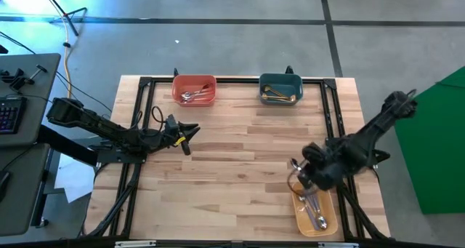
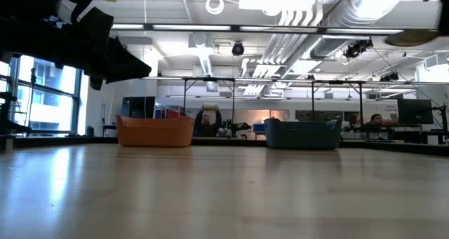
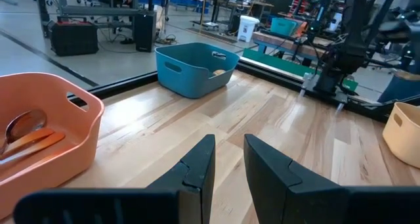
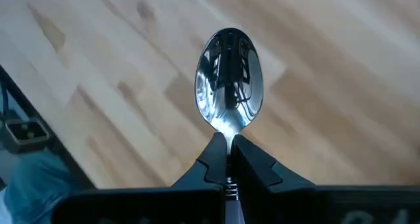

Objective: Sort silverware by color (type)
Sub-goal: Put the violet spoon into the yellow bin

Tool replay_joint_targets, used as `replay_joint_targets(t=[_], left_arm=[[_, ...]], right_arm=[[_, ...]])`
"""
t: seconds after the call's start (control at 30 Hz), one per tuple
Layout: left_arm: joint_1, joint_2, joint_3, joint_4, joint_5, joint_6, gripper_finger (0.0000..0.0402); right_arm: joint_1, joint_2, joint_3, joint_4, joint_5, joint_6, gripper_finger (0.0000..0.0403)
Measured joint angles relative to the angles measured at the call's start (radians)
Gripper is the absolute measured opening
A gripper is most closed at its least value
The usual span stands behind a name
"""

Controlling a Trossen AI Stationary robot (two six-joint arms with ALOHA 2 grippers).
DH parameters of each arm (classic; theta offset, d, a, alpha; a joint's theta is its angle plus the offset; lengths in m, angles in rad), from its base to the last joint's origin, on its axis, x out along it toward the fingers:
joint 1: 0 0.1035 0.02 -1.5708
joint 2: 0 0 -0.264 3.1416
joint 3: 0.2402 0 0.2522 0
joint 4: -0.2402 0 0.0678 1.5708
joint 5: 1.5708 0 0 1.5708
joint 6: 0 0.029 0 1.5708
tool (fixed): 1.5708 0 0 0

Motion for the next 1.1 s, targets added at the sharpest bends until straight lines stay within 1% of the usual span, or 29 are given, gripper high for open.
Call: replay_joint_targets(t=[0.1,0.23,0.37,0.47,0.63,0.87,1.1], left_arm=[[0.000,0.000,0.000,0.000,0.000,0.000,0.0070],[0.000,0.000,0.000,0.000,0.000,-0.005,0.0070],[0.000,0.000,0.000,0.000,0.000,-0.005,0.0070],[0.000,0.000,0.000,0.000,0.000,-0.005,0.0070],[0.000,0.000,0.000,0.000,0.000,-0.008,0.0070],[0.000,0.000,0.000,0.000,0.000,-0.008,0.0070],[0.000,0.000,0.000,0.000,0.001,-0.008,0.0070]], right_arm=[[0.103,0.026,0.000,-0.012,-0.003,0.148,0.0005],[0.208,0.085,0.000,-0.012,-0.063,0.314,0.0005],[0.277,0.155,0.000,-0.012,-0.118,0.439,0.0005],[0.306,0.209,0.000,-0.016,-0.131,0.499,0.0005],[0.329,0.280,0.000,0.021,-0.163,0.540,0.0005],[0.315,0.370,0.000,0.074,-0.159,0.538,0.0005],[0.278,0.448,0.000,0.104,-0.182,0.461,0.0005]])
